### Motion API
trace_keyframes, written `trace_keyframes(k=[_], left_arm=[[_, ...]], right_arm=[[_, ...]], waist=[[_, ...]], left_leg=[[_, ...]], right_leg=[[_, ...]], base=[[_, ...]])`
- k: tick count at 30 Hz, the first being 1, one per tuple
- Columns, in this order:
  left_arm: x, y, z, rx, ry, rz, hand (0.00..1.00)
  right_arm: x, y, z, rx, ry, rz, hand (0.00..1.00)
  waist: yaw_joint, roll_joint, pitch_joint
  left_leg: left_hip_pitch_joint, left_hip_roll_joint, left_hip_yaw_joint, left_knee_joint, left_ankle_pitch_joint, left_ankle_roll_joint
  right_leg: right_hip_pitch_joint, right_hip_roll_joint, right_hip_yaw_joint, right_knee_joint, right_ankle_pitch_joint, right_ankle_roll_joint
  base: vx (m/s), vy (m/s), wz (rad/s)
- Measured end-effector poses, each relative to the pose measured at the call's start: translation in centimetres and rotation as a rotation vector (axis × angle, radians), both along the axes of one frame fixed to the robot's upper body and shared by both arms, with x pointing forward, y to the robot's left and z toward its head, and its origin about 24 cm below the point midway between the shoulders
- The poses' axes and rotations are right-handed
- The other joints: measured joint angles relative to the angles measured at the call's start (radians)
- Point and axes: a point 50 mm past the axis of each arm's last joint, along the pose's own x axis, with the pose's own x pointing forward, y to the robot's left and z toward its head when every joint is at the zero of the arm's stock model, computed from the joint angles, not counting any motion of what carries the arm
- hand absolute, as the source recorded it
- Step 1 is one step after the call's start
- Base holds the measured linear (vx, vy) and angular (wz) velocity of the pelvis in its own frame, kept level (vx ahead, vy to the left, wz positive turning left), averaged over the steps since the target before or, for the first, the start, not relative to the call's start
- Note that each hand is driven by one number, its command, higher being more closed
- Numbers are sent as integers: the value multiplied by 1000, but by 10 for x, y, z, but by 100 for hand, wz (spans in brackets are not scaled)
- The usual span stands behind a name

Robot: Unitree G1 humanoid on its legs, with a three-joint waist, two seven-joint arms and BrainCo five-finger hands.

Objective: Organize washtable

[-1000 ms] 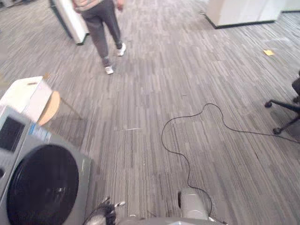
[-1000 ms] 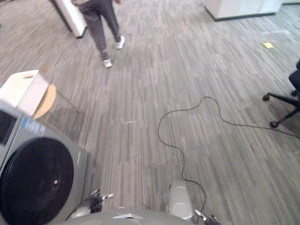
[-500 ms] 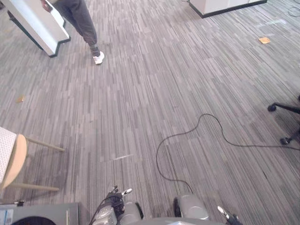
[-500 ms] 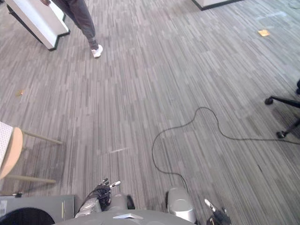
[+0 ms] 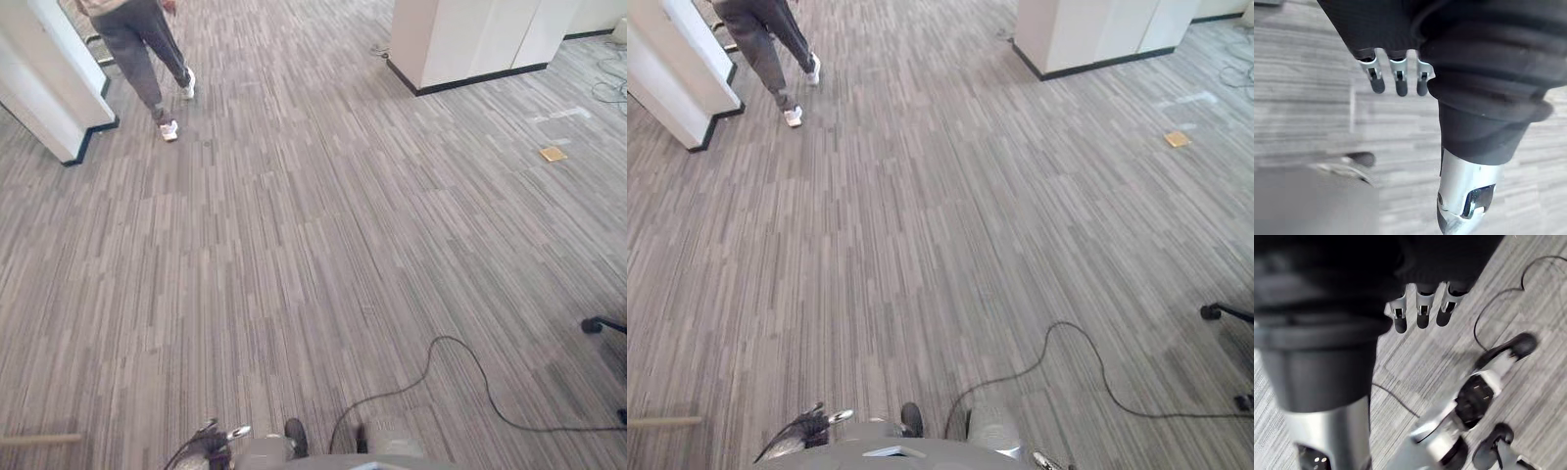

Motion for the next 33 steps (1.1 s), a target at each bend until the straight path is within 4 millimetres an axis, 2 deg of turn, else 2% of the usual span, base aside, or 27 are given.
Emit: trace_keyframes(k=[1, 2, 3, 4, 5, 6, 7, 9, 10, 12, 14, 15, 16, 18, 20, 21, 22, 23, 24, 25, 26, 28, 29, 30, 31, 32, 33], left_arm=[[10, -4, 3, -6, -29, -13, 0], [26, -17, 7, -38, -82, -27, 0], [37, -25, 11, -58, -124, -38, 0], [37, -31, 11, -75, -132, -30, 0], [37, -41, 11, -111, -142, -5, 0], [37, -42, 10, -122, -145, 16, 0], [29, -43, 7, -153, -122, 96, 0], [11, -39, 1, -171, -87, 204, 0], [-7, -32, -4, -172, -52, 266, 0], [-10, -20, -4, -151, -55, 265, 0], [-17, -7, -4, -117, -34, 258, 0], [-27, 1, -5, -99, -19, 284, 0], [-29, 5, -5, -80, -20, 279, 0], [-49, 7, -9, -55, 42, 257, 0], [-61, 6, -11, -47, 66, 269, 0], [-69, 5, -12, -49, 97, 272, 0], [-72, 10, -12, -38, 109, 278, 0], [-75, 20, -12, -13, 129, 255, 0], [-73, 32, -9, 21, 143, 212, 0], [-71, 35, -8, 33, 144, 187, 0], [-62, 35, -7, 44, 136, 136, 0], [-51, 29, -7, 39, 130, 74, 0], [-42, 22, -7, 33, 112, 29, 0], [-32, 14, -6, 26, 90, -15, 0], [-11, -2, -3, 0, 27, -55, 0], [-7, -5, -2, -6, 13, -57, 0], [4, -13, 1, -27, -28, -61, 0]], right_arm=[[-2, -3, 1, -7, -2, -28, 0], [-7, -6, 2, -15, 3, -73, 0], [-18, -7, 2, -13, 35, -102, 0], [-24, -10, 3, -21, 50, -116, 0], [-21, -17, 5, -37, 47, -132, 0], [-18, -18, 5, -40, 32, -145, 0], [-14, -18, 5, -40, 15, -168, 0], [-8, -18, 4, -38, 6, -151, 0], [8, -19, 5, -46, -33, -106, 0], [37, -23, 8, -69, -91, -31, 0], [74, -27, 17, -107, -183, 66, 0], [93, -28, 24, -133, -253, 113, 0], [102, -29, 27, -144, -287, 125, 0], [122, -33, 35, -180, -343, 186, 0], [110, -36, 31, -180, -300, 187, 0], [95, -35, 26, -169, -249, 174, 0], [86, -30, 22, -154, -224, 173, 0], [68, -20, 15, -120, -169, 179, 0], [46, -5, 5, -60, -94, 151, 0], [36, 1, 2, -33, -59, 136, 0], [22, 11, -2, 15, -14, 124, 0], [22, 15, -3, 35, -16, 124, 0], [23, 12, -3, 29, -24, 122, 0], [23, 8, -2, 20, -25, 120, 0], [23, 1, 0, 0, -28, 119, 0], [23, 0, 0, -2, -29, 119, 0], [24, 1, 1, -5, -36, 121, 0]], waist=[[-9, 3, 1], [-24, 2, 5], [-32, -6, -2], [-44, -1, -13], [-45, 24, -27], [-45, 29, -26], [-42, 27, -13], [-36, 34, -14], [-14, 28, -15], [14, 24, -15], [36, 17, -10], [65, 8, -9], [71, 7, -9], [62, 23, -12], [69, 34, -17], [84, 20, -31], [88, -4, -48], [75, -57, -78], [50, -102, -100], [47, -115, -99], [37, -112, -93], [38, -92, -72], [37, -61, -54], [35, -33, -43], [28, -3, -38], [27, 4, -38], [14, -1, -41]], left_leg=[[30, 4, -14, -11, -21, -8], [81, 4, -27, -36, -68, -26], [140, -7, -43, -41, -120, -30], [163, 6, -56, -36, -151, -15], [146, 33, -34, 86, -145, -38], [116, 53, -20, 193, -137, -53], [25, 128, -4, 538, -55, -133], [-60, 212, -1, 888, 82, -172], [-120, 272, 59, 1093, 115, -118], [-225, 256, 91, 1132, 88, -101], [-337, 221, 135, 1003, 21, -99], [-375, 193, 163, 790, -10, -108], [-384, 182, 171, 651, -9, -113], [-412, 164, 158, 110, 50, -177], [-460, 179, 158, 93, 52, -166], [-445, 162, 123, 137, 175, -104], [-443, 139, 116, 171, 196, -93], [-445, 78, 85, 227, 199, -67], [-418, 17, 72, 256, 134, -28], [-393, -5, 61, 252, 111, -19], [-343, -25, 41, 226, 91, -15], [-220, -38, 28, 149, 92, -16], [-150, -29, 31, 108, 93, -17], [-81, -20, 39, 68, 93, -17], [10, -3, 41, 12, 93, -17], [16, 1, 41, 8, 93, -17], [36, 5, 42, 1, 88, -23]], right_leg=[[-45, -7, 9, -96, 3, 11], [-99, -44, 25, -371, 53, 68], [-113, -87, 32, -598, 188, 89], [-112, -90, 25, -579, 277, 99], [-126, -67, 28, -478, 182, 45], [-111, -63, 31, -447, 147, 38], [-28, -50, -7, -411, 77, -5], [95, -31, -51, -413, 14, -37], [217, -5, -48, -458, -49, -60], [327, -3, -23, -530, -85, -74], [411, -10, 30, -611, -89, -67], [462, -28, 72, -662, -85, -59], [493, -35, 79, -691, -85, -58], [610, -45, 98, -784, -116, -32], [683, -28, 143, -755, -139, -19], [700, -39, 187, -665, -138, -24], [689, -58, 190, -598, -117, -18], [637, -92, 183, -442, -27, 16], [592, -111, 194, -287, 164, 122], [563, -105, 212, -226, 310, 244], [469, -87, 235, -57, 368, 292], [321, -84, 194, 126, 218, 240], [260, -89, 157, 134, 141, 165], [213, -98, 118, 93, 73, 81], [134, -106, 68, -123, 13, 42], [131, -106, 64, -183, 11, 44], [128, -104, 68, -397, 22, 69]], base=[[-726, 227, 63], [-687, 199, 62], [-509, 95, 64], [217, -161, 41], [589, -288, 21], [958, -446, 15], [762, -387, 18], [792, -363, 11], [715, -288, -8], [635, -198, -21], [550, -89, -58], [284, -60, -89], [-61, -73, -91], [-164, -15, -57], [-27, 185, -50], [131, 233, -52], [255, 193, -15], [227, 124, 60], [150, 144, 86], [53, 145, 90], [-67, 125, 53], [-168, 72, 19], [-290, 45, -10], [-596, 71, -12], [-563, 62, -7], [-678, 78, 11], [-612, 26, 50]])
